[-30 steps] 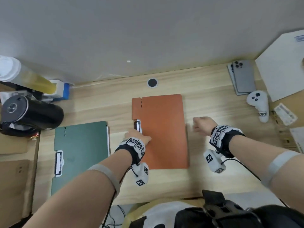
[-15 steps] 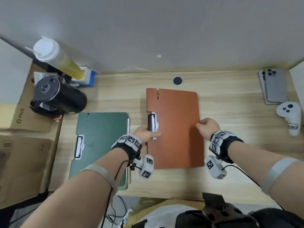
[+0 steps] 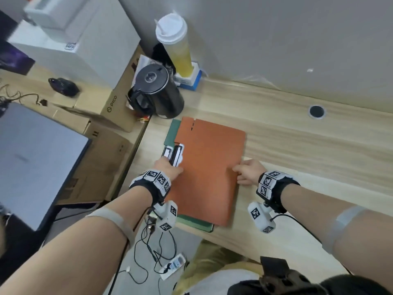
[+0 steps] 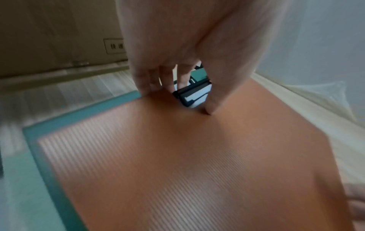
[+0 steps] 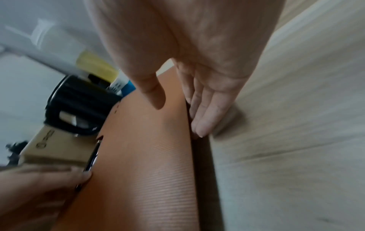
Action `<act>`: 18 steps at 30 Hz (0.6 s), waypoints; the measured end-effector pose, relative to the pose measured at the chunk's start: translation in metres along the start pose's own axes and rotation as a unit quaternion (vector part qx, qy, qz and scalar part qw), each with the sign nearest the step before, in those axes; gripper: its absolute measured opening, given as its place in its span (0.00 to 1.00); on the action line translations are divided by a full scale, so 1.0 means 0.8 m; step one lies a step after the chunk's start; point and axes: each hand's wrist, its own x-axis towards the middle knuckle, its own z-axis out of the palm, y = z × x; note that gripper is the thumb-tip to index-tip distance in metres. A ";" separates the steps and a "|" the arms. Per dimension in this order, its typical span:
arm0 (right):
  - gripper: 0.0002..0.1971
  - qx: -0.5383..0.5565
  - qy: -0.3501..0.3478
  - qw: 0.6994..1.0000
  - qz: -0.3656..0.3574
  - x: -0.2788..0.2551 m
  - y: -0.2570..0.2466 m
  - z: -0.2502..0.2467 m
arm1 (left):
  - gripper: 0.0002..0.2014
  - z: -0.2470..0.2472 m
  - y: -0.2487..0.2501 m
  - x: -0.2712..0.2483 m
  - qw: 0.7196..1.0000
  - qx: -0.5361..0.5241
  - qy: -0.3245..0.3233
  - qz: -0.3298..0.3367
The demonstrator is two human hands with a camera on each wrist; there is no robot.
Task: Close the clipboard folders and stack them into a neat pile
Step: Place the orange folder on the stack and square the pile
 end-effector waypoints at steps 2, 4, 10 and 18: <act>0.18 -0.038 0.010 0.999 -0.018 -0.002 -0.006 0.020 | 0.28 -0.007 -0.009 0.004 0.997 0.050 0.045 -0.027; 0.18 -0.080 0.020 0.996 -0.035 -0.002 -0.008 0.031 | 0.30 -0.015 -0.014 0.006 0.995 0.020 0.068 -0.066; 0.25 -0.103 -0.010 0.994 -0.022 0.004 -0.011 0.029 | 0.35 -0.004 -0.025 0.047 0.994 -0.072 -0.021 -0.083; 0.21 -0.092 0.017 0.995 -0.024 0.004 0.005 -0.019 | 0.31 0.013 0.010 0.030 0.988 -0.089 -0.113 -0.050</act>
